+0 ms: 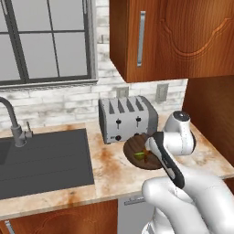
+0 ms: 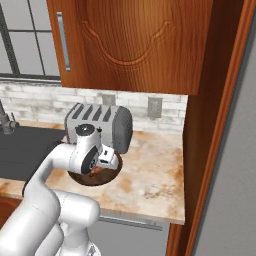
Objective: Take the kiwi, sweet potato, and chicken drumstick from the freezer and place them in the bowl on the counter.
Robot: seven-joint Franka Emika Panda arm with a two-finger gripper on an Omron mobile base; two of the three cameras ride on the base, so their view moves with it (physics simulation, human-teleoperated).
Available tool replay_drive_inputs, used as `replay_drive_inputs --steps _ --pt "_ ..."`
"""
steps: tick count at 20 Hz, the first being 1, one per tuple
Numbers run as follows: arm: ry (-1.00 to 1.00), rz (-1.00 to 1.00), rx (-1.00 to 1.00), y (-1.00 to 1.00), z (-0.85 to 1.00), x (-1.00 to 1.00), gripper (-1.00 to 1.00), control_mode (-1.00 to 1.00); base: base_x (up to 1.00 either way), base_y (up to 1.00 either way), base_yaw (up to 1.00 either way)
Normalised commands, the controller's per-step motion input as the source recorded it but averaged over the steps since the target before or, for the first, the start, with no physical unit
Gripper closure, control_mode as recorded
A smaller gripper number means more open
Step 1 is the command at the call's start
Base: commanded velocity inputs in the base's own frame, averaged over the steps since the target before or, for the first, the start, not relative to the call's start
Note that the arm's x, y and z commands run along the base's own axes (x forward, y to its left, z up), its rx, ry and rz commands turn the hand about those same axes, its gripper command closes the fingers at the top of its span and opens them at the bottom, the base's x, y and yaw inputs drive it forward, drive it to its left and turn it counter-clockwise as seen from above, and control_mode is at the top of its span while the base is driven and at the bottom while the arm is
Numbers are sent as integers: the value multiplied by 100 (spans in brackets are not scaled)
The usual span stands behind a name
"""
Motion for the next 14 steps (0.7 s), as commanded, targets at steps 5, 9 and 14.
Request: replay_drive_inputs --steps 5,9,14 --pt "5 0 0 -12 -35 33 100 -100 0 0 0" --pt "4 0 0 -9 -41 30 100 -100 0 0 0" --pt "3 0 0 -1 -43 26 100 -100 0 0 0"
